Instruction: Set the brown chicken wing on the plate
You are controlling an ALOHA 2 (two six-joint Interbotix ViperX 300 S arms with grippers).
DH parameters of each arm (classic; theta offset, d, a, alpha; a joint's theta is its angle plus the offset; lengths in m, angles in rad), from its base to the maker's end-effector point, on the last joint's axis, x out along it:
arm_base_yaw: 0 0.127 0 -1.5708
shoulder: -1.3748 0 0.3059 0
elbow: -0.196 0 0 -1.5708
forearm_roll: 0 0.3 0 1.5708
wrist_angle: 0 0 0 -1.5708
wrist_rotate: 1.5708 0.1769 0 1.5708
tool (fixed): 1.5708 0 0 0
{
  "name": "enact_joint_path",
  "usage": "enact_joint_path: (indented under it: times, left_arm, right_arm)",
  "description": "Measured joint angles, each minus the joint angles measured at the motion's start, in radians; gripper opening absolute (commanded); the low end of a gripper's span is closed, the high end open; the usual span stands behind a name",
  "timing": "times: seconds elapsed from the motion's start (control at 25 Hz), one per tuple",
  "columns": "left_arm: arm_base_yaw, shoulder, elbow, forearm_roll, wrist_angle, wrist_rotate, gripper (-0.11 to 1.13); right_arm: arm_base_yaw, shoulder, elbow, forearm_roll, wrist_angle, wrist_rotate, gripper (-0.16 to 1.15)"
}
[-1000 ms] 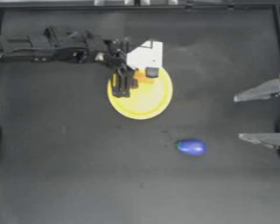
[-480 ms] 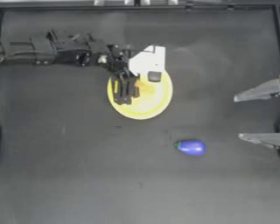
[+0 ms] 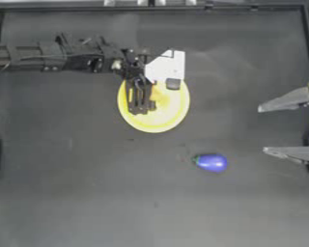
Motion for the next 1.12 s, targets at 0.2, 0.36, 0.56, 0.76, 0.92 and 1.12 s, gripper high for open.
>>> enact_joint_path:
  times: [0.2, 0.36, 0.56, 0.76, 0.92, 1.12]
  left_arm:
    - [-0.002, -0.015, 0.0, 0.025, 0.0, 0.0, 0.99]
    - [0.0, -0.08, 0.0, 0.032, 0.0, 0.0, 0.97]
    - [-0.009, -0.169, 0.014, 0.031, 0.0, 0.0, 0.96]
    - [-0.04, -0.256, 0.058, 0.029, -0.009, 0.0, 0.96]
    - [-0.075, -0.328, 0.109, 0.028, -0.037, 0.0, 0.96]
    - [-0.112, -0.416, 0.178, 0.023, -0.094, 0.003, 0.96]
  right_arm:
    - [0.002, 0.002, 0.0, 0.0, 0.0, 0.0, 0.98]
    - [0.002, 0.0, 0.0, 0.0, 0.006, 0.0, 0.98]
    - [0.0, 0.002, 0.0, 0.0, 0.014, 0.0, 0.98]
    - [0.002, 0.0, -0.002, 0.0, 0.015, 0.0, 0.98]
    - [0.002, 0.0, -0.002, 0.0, 0.031, 0.0, 0.98]
    - [0.0, 0.0, 0.0, 0.0, 0.038, 0.0, 0.98]
